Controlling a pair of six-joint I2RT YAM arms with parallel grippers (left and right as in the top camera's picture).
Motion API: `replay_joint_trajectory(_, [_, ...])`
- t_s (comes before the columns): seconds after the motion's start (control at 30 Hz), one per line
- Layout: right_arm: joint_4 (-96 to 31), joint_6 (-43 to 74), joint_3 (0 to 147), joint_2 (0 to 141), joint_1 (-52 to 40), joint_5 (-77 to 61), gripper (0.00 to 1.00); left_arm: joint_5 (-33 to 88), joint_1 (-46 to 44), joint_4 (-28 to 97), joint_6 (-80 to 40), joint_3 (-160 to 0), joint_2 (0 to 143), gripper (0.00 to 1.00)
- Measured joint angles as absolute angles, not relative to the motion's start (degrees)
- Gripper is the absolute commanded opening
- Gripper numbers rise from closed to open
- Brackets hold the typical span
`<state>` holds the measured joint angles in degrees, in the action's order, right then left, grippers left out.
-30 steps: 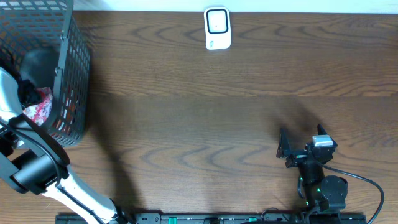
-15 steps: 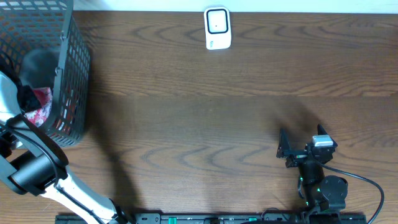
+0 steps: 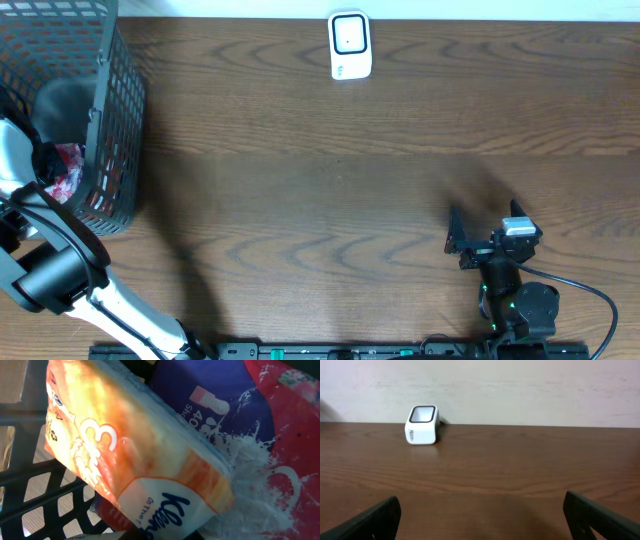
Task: Scan the item barcode
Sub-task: 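Grasp the orange Kleenex tissue pack in the basket with the left gripper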
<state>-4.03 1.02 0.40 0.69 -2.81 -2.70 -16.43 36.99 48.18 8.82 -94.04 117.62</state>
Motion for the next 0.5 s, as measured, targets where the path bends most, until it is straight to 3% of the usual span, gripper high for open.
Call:
replay_joint_trajectory(0.27, [-4.03,1.02,0.4,0.69,-2.81,-2.7,0.99,-15.05,36.14,43.94,3.09,-94.04,112.75,0.07])
replay_joint_trajectory(0.5, [-4.03,0.99,0.4,0.69,-2.81,-2.72,0.99,-3.31,34.59,37.06,-0.19,-94.06,102.56,0.07])
